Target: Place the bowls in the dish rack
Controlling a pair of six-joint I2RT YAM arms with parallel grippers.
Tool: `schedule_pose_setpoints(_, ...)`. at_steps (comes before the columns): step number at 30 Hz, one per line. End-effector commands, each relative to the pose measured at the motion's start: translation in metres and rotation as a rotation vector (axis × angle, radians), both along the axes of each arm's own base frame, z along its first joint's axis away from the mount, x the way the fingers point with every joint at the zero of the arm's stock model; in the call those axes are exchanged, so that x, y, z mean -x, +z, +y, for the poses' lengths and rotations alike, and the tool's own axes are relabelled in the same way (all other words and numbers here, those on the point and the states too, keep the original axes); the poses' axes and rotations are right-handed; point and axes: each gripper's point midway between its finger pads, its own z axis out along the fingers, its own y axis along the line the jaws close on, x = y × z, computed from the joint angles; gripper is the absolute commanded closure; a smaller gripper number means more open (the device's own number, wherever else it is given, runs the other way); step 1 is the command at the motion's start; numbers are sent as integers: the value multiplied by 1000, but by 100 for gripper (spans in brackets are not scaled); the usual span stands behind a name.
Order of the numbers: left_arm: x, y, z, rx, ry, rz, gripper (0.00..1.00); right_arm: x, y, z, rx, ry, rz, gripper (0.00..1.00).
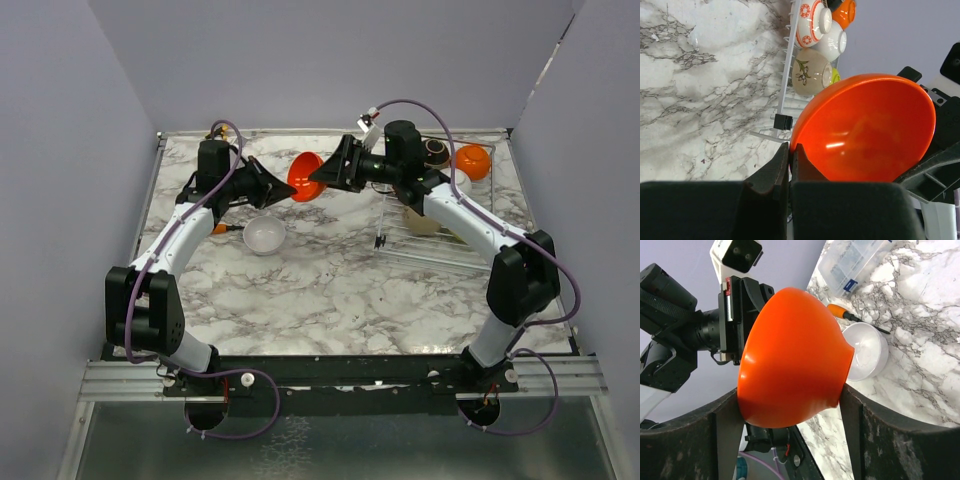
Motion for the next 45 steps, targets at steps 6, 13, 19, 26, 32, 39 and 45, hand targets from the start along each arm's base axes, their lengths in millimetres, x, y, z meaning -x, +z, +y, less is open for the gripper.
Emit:
schedule_pose_setpoints(6,7,5,-3,6,-45,-53,100,1,-2,5,-5,-6,65,49)
schedule_pose_setpoints(13,10,8,-1,-21,-54,-101,68,-4,-10,-19,74,-178,99,58)
schedule_pose_setpoints(19,18,11,0,-73,-122,-164,5,-9,-20,-63,252,-347,54,58)
schedule_pose_setpoints(26,23,-9,20,-271,-123,-151,1,-10,-28,-132,478,-534,35,58)
schedule_pose_setpoints(32,28,-45,46,-454,-84,-71,1,8,-23,-191,717,-660,43,59)
schedule_pose_setpoints(39,40,-62,63,-551,-68,-56,1,40,-48,-227,970,-646,175,58)
schedule_pose_setpoints(45,47,-72,68,-567,-50,-27,1,49,-73,-235,1095,-602,267,57)
